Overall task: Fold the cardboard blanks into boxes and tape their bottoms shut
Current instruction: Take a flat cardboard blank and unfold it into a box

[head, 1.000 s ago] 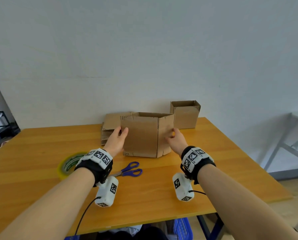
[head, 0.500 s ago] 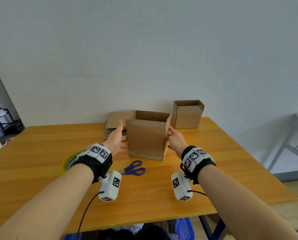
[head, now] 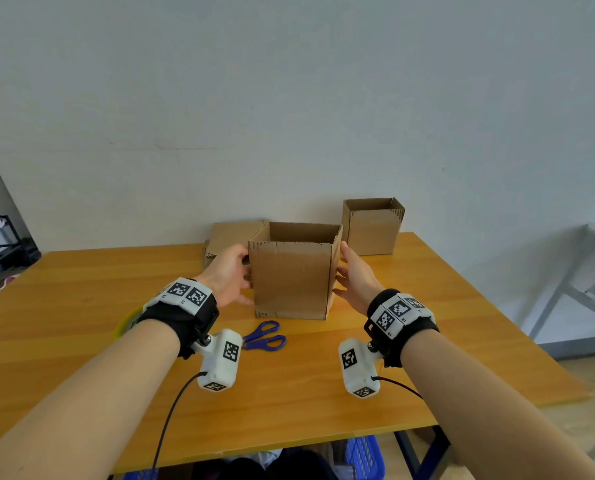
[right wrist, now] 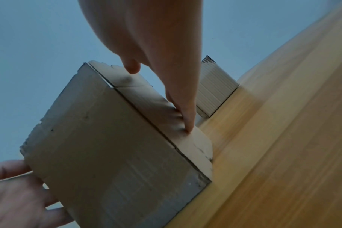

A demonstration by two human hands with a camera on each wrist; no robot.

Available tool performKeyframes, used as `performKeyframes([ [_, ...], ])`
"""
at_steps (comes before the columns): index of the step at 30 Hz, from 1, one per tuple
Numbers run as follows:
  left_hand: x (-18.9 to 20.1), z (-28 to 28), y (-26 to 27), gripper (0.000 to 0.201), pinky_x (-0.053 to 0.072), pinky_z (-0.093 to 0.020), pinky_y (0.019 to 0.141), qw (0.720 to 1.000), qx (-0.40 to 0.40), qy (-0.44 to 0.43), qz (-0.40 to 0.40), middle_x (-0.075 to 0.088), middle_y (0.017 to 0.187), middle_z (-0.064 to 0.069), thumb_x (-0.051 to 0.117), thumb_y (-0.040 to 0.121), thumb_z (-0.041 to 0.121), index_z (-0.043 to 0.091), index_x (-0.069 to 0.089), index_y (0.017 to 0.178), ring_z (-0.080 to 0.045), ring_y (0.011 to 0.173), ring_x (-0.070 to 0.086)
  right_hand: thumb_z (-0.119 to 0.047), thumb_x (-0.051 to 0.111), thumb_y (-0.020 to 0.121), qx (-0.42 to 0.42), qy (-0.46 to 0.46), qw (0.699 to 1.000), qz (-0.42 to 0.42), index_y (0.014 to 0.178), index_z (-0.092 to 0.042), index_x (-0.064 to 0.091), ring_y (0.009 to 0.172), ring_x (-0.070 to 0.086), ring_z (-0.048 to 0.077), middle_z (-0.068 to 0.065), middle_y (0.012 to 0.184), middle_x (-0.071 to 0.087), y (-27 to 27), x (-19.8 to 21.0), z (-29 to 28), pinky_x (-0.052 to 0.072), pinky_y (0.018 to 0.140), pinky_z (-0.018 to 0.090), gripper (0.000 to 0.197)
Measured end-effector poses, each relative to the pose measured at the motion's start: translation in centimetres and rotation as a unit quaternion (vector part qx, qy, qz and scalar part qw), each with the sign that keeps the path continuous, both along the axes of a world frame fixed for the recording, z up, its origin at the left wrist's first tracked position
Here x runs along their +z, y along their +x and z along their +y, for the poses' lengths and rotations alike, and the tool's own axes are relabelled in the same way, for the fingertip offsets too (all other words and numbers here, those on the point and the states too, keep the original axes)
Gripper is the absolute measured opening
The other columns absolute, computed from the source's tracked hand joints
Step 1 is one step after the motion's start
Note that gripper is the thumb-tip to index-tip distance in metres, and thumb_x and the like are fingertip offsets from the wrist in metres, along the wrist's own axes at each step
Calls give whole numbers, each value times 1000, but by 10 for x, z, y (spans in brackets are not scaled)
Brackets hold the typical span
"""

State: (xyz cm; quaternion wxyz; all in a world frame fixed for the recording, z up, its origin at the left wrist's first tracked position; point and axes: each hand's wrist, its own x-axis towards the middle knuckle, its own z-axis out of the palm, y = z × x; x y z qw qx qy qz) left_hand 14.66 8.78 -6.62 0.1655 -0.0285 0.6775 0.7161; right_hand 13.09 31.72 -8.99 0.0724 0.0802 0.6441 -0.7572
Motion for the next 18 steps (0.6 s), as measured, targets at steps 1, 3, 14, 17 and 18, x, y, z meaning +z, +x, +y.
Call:
performKeyframes([
  [1,1,1,0,46,31,-68,100,1000,-5,0,-2,55,126,-14,28,96,41,20,46,133,-37,116,52,-54,38,96,8,1,1000,-1,151,-17,21,142,27,29,10,154,29,-1,0,1,23,114,50,69],
  [3,3,3,2,49,32,-68,99,1000,-17,3,-3,53,130,-12,32,96,52,27,42,137,-37,119,50,-62,39,92,26,6,1000,-11,152,-22,17,144,19,30,8,158,20,-1,0,3,19,115,53,76],
  [14,8,2,15,39,45,-45,89,995,-59,78,27,58,113,-6,40,95,46,24,56,123,-24,104,54,-66,42,87,110,-70,991,15,150,-35,20,145,18,30,2,157,23,11,2,10,15,116,55,74],
  [17,5,2,19,49,42,-50,91,995,-93,37,19,57,129,-3,35,93,56,30,52,131,-25,119,52,-65,42,88,117,-82,990,20,150,-35,22,144,21,28,2,156,28,14,1,11,17,117,51,72],
  [18,4,1,20,51,42,-52,91,995,-98,31,15,56,132,-4,36,92,58,31,51,132,-28,121,52,-65,41,88,121,-86,989,21,150,-35,23,144,22,28,2,155,28,15,0,12,17,117,49,71],
])
